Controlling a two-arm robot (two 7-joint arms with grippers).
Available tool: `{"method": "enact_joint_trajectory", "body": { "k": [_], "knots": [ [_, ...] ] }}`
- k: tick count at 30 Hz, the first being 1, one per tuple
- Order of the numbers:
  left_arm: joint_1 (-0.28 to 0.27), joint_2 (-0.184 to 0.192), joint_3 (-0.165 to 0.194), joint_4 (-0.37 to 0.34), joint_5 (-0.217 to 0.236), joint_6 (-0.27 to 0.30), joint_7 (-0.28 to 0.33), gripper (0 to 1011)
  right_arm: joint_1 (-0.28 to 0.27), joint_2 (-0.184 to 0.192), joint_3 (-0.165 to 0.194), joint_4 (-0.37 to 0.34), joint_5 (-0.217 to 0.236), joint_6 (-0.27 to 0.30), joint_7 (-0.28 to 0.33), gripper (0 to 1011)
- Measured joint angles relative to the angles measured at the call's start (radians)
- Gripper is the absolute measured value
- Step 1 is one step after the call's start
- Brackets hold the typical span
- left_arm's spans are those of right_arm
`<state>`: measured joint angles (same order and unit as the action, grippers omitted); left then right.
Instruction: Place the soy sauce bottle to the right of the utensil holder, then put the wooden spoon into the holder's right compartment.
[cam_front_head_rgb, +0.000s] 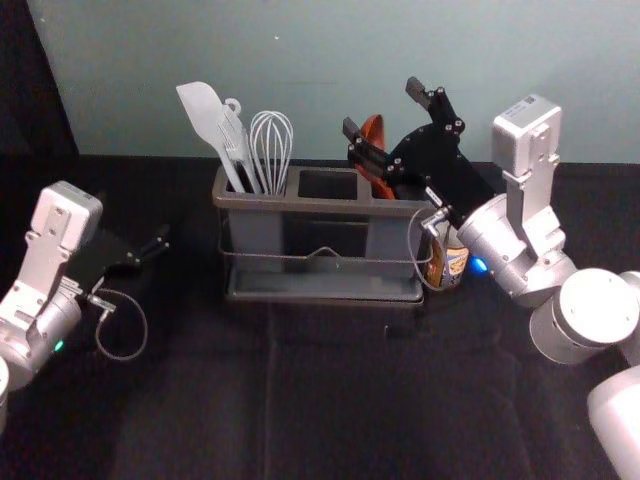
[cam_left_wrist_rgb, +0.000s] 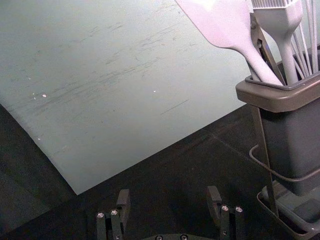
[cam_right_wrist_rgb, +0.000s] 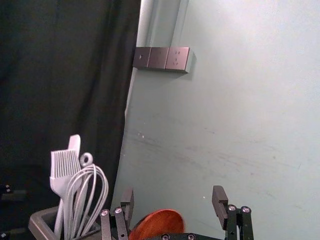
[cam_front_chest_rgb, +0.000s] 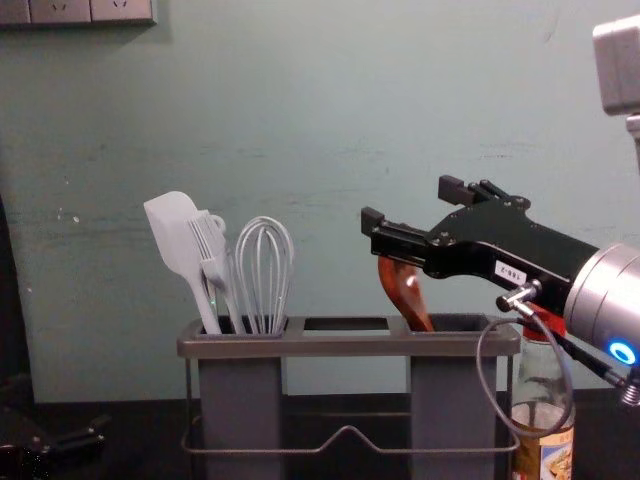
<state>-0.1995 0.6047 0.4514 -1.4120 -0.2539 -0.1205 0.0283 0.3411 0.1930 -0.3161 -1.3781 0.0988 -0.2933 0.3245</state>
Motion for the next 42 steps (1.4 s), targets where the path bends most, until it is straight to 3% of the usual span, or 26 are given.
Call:
{"method": "enact_joint_trajectory", "body": {
  "k": [11, 18, 28, 34, 39, 42],
  "knots": [
    [0.000, 0.000, 0.000, 0.000, 0.000, 0.000, 0.000, 1005, -0.119, 0.015, 0.034, -0.141, 0.031, 0.024, -0.025, 1002],
    [0.000, 0.000, 0.000, 0.000, 0.000, 0.000, 0.000, 1005, -0.264, 0.030, 0.076, -0.279, 0.093, 0.113, -0.050, 1002],
    [0.000, 0.000, 0.000, 0.000, 0.000, 0.000, 0.000, 1005, -0.417, 0.087, 0.108, -0.426, 0.132, 0.195, -0.049, 1002],
    [0.000, 0.000, 0.000, 0.000, 0.000, 0.000, 0.000, 1005, -0.483, 0.121, 0.128, -0.468, 0.114, 0.240, -0.071, 1002],
    [0.000, 0.000, 0.000, 0.000, 0.000, 0.000, 0.000, 1005, -0.508, 0.133, 0.161, -0.439, 0.041, 0.203, -0.117, 1002],
    [0.000, 0.000, 0.000, 0.000, 0.000, 0.000, 0.000, 1005, -0.509, 0.132, 0.183, -0.413, 0.025, 0.189, -0.133, 1002]
  ]
}}
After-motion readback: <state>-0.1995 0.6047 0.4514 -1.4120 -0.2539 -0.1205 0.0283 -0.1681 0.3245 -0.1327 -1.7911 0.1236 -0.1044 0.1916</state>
